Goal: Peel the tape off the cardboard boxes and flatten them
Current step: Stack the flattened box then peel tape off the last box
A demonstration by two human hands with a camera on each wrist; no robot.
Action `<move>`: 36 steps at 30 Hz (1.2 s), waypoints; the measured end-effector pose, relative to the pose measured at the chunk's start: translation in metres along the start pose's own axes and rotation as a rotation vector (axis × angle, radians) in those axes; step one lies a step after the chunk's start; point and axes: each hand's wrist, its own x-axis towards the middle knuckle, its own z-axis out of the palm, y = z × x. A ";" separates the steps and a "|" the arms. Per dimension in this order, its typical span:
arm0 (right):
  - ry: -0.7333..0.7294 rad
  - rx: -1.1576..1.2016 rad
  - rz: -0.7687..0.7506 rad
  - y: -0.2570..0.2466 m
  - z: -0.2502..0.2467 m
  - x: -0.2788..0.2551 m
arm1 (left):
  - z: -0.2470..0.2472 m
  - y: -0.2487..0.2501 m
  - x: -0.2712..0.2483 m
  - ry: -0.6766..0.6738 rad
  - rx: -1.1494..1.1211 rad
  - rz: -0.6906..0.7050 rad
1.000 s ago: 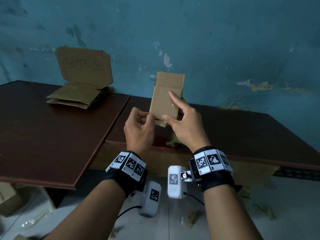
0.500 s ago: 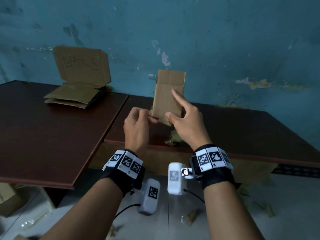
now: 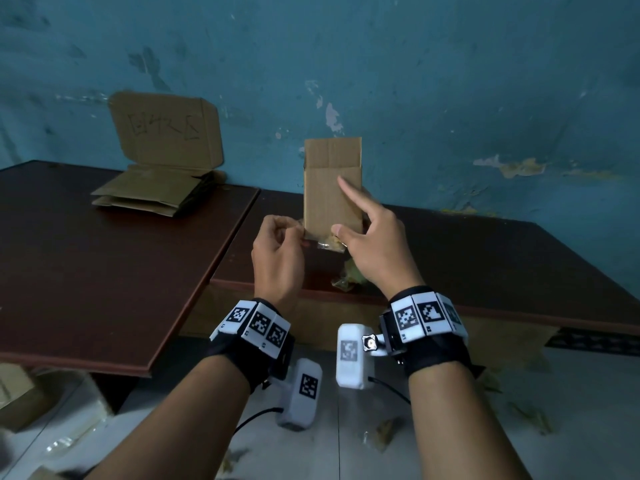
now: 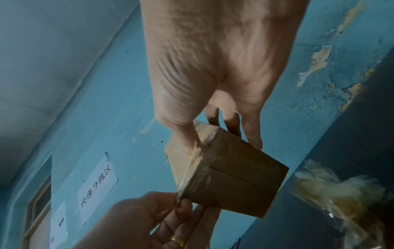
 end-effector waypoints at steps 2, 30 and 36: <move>0.011 -0.005 -0.015 -0.001 -0.001 -0.001 | -0.001 0.001 0.001 -0.012 -0.027 -0.008; 0.044 -0.031 0.132 0.001 -0.013 -0.001 | 0.001 -0.004 0.001 -0.108 0.034 0.178; 0.052 -0.003 0.113 0.000 -0.011 0.000 | 0.004 0.001 -0.002 -0.109 0.048 0.167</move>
